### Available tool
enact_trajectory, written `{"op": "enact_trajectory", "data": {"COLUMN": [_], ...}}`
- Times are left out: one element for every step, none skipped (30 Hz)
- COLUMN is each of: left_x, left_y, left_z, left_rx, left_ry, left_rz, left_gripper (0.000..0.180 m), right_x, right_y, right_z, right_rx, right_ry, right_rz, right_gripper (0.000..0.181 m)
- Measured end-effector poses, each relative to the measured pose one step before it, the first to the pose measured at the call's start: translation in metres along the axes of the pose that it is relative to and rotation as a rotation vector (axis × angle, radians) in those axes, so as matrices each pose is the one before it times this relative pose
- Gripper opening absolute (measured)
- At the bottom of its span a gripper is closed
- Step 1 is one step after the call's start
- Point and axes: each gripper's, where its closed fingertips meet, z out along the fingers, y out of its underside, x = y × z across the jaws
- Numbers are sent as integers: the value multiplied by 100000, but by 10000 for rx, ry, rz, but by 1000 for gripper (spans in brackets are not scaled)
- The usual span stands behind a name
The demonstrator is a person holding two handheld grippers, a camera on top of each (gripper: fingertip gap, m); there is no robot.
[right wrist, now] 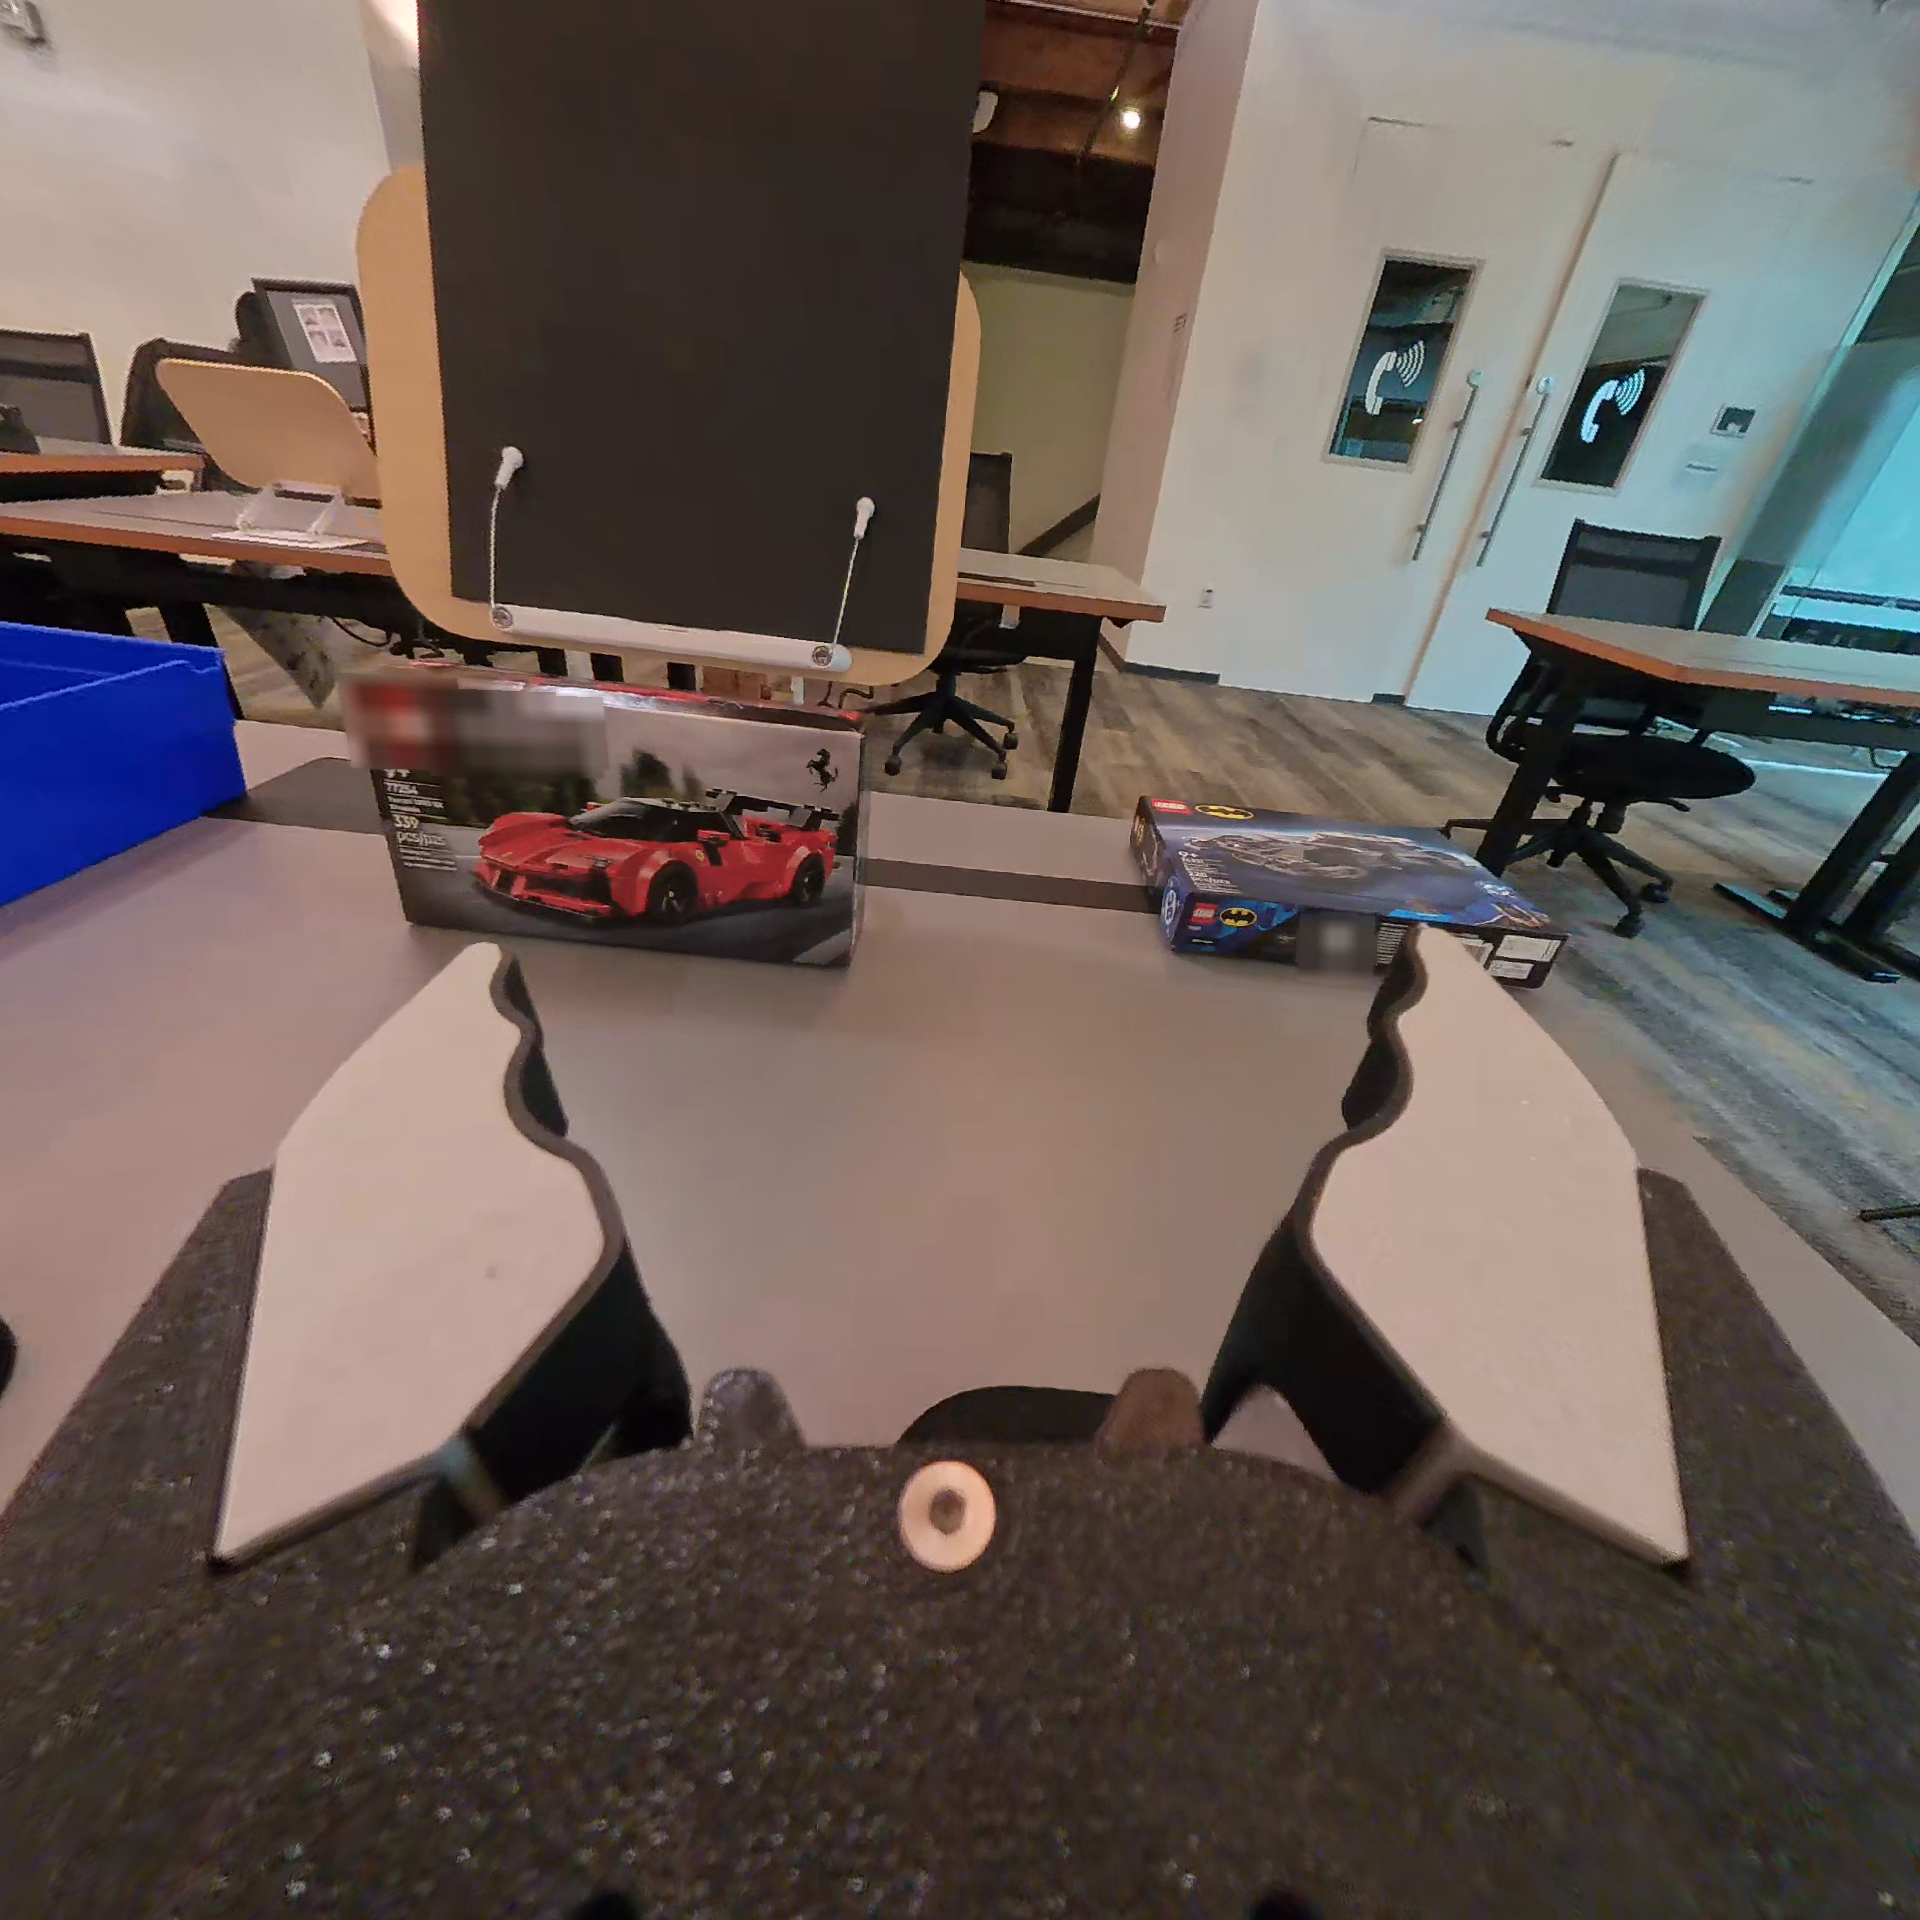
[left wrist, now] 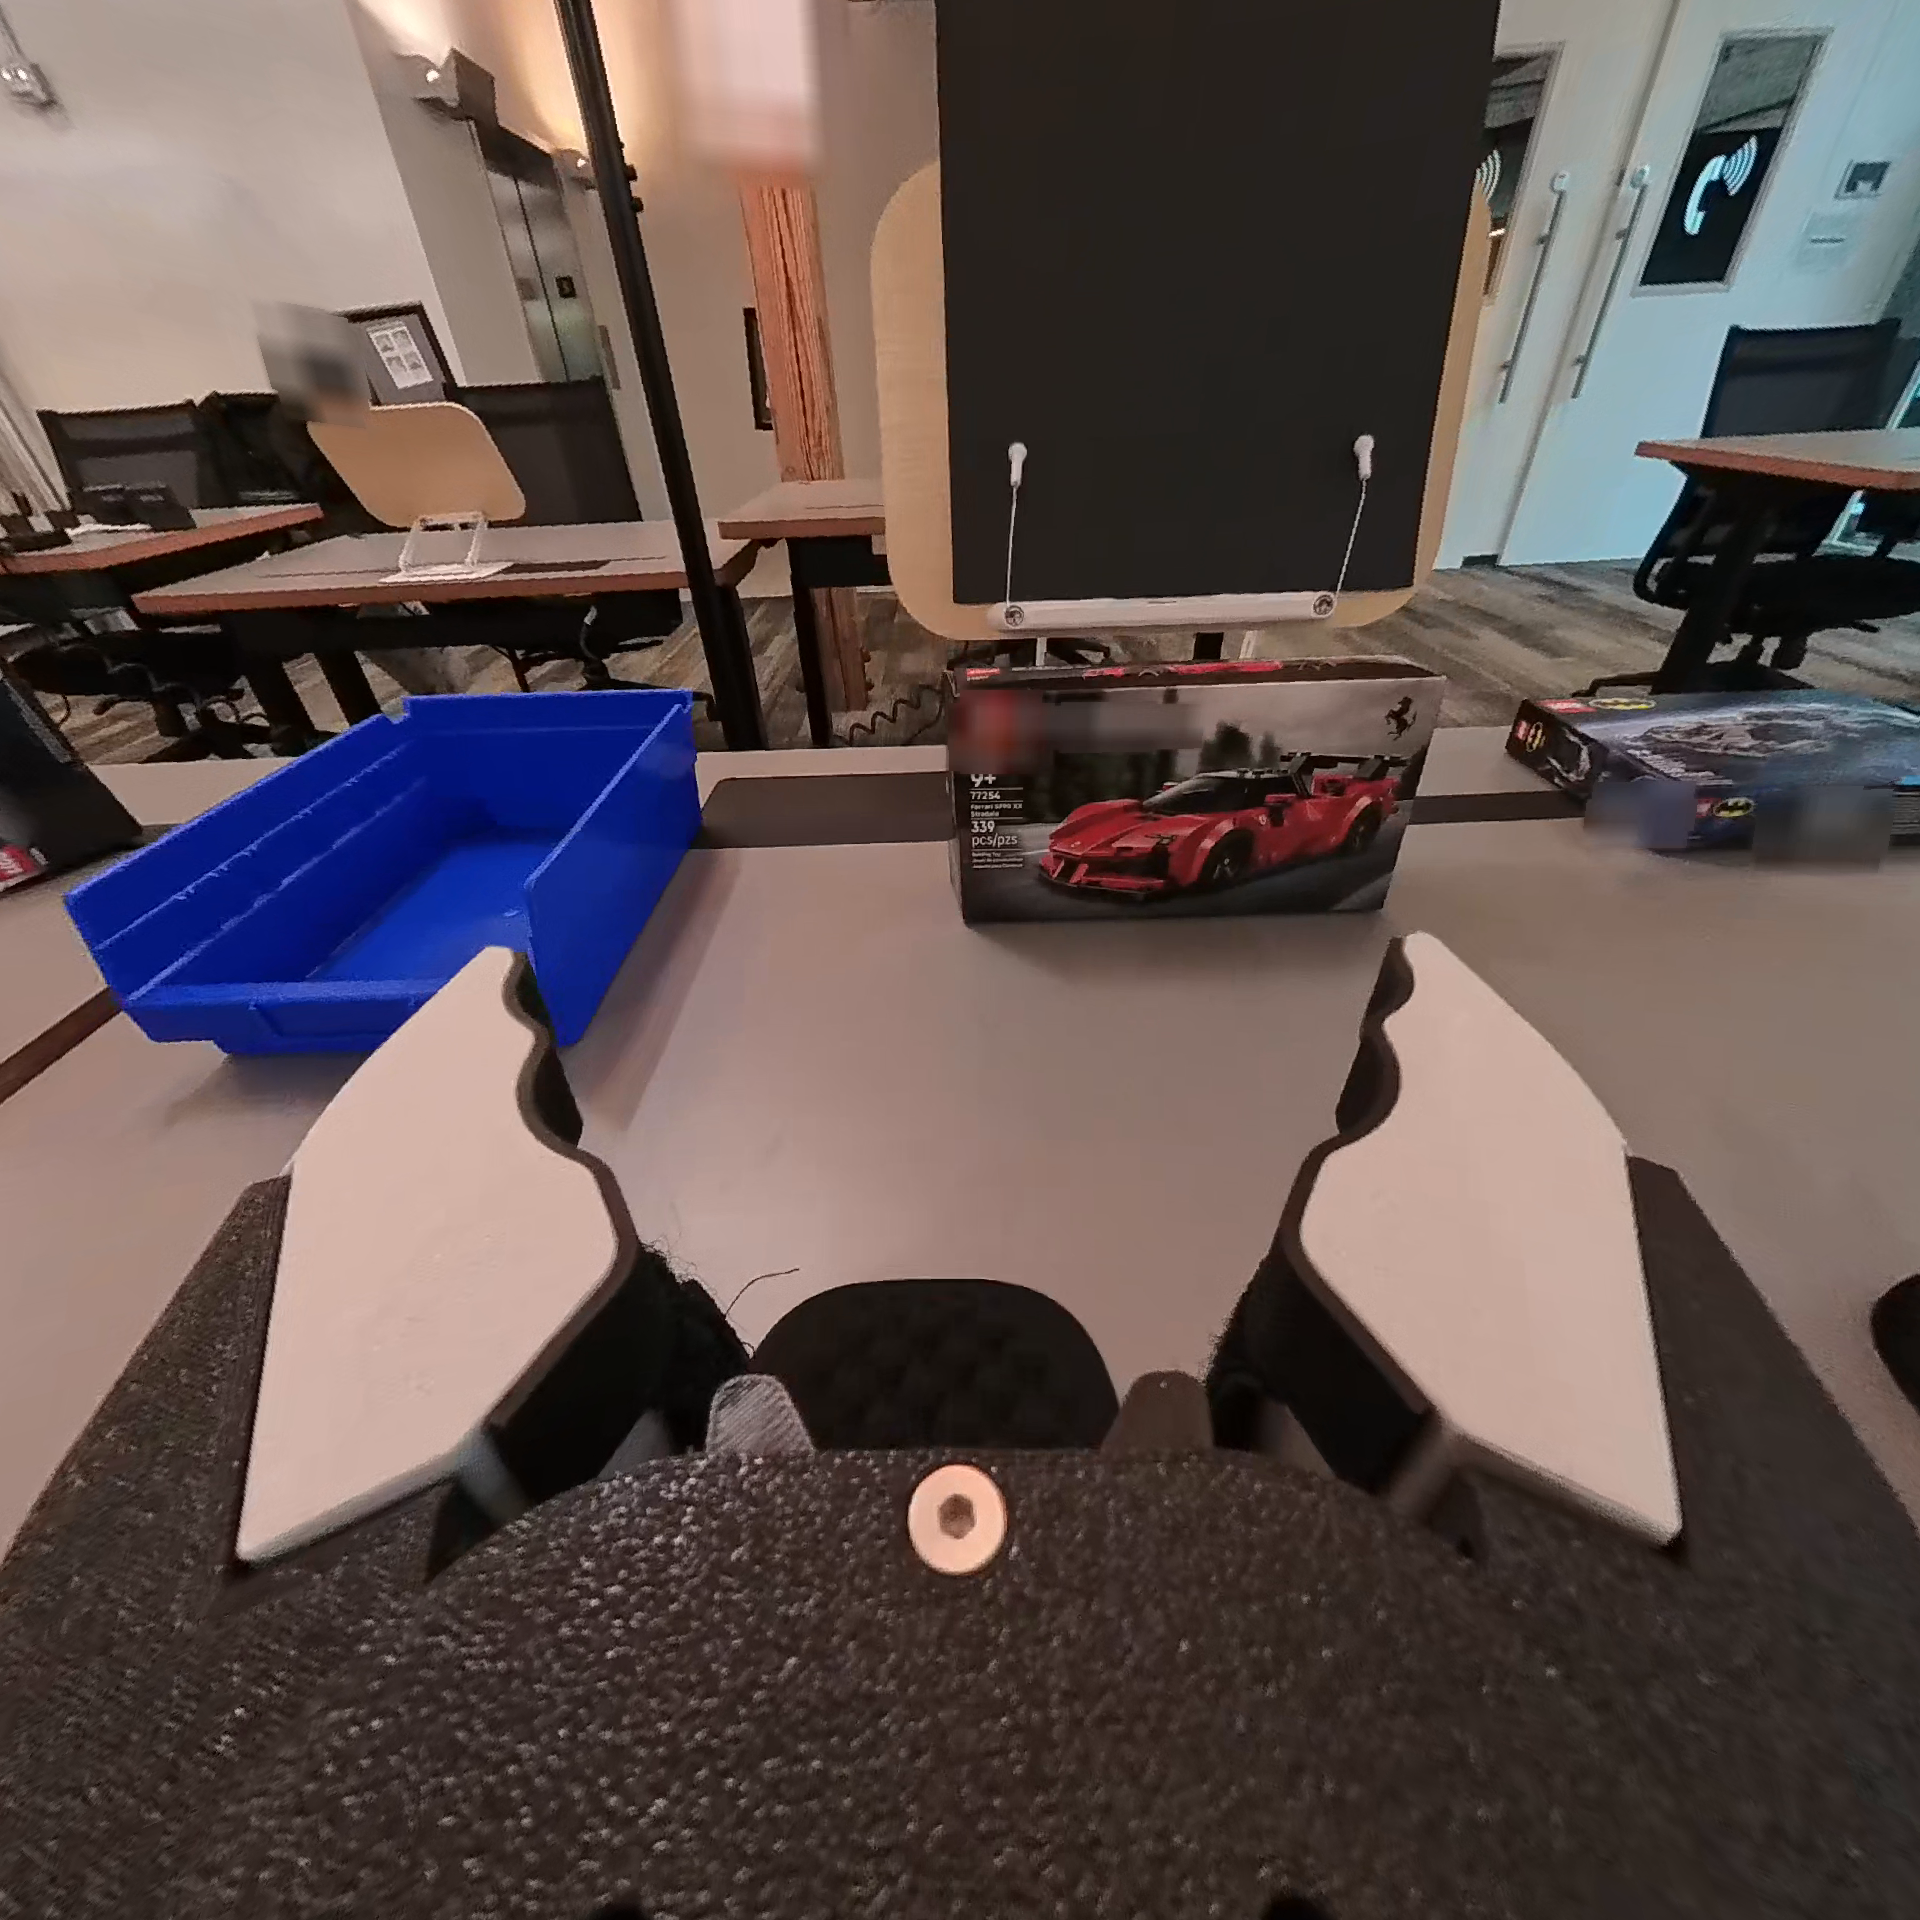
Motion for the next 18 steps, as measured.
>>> {"op": "enact_trajectory", "data": {"left_x": [76, 183, 82, 136, 141, 146, 239, 150, 210, 252, 88, 17, 42, 80, 27, 30, -99, -28], "left_y": [-114, 2, 20, 44, 70, 95, -20, 23, 18, 44, 57, 55, 89, 5, 64, -6, -31, -44], "left_z": [229, 150, 193, -53, 272, 199, 472, 429, 219, 203, -39, -125, -33, 166, -170, -24, -65, 6], "left_rx": [-14, -28, -9, 13, -20, -14, 8, -31, -29, -10, -39, -14, -1, 29, 50, 12, -17, 27], "left_ry": [31, 18, 14, 31, 33, 15, 37, 3, 23, 38, 7, 8, -36, -77, -38, -3, -5, -8], "left_rz": [-9, 5, -12, -55, -44, -1, 28, 12, 9, 34, 40, 32, 11, 0, 9, 9, -9, -1], "left_gripper": [143, 143, 142, 142, 142, 142, 142, 142, 142, 142, 142, 142, 142, 143, 142, 142, 142, 142], "right_x": [32, -47, -80, 18, 8, 56, 85, -18, 87, 36, 36, 12, -16, -19, 8, -23, -36, -60], "right_y": [15, -32, -46, -67, -21, -4, 116, 95, 95, 62, 67, 27, -4, 15, -36, -40, -39, -114], "right_z": [183, 130, 12, -7, 31, 15, 188, 183, 51, 63, 74, -44, -82, -14, -81, -33, -16, -156], "right_rx": [4, 1, -39, -31, -11, -29, -23, -4, -42, -14, -18, -6, 9, 0, 0, 12, 12, 11], "right_ry": [-10, -14, -20, -12, -18, -13, -7, -45, 19, 6, 6, 26, 5, 12, 35, 1, -15, -6], "right_rz": [1, -13, -26, -5, 10, 15, 30, 38, 42, 1, -4, 12, -11, -31, -27, -31, -27, -18], "right_gripper": [145, 145, 145, 145, 145, 145, 145, 144, 145, 144, 144, 144, 143, 143, 143, 143, 143, 142]}}
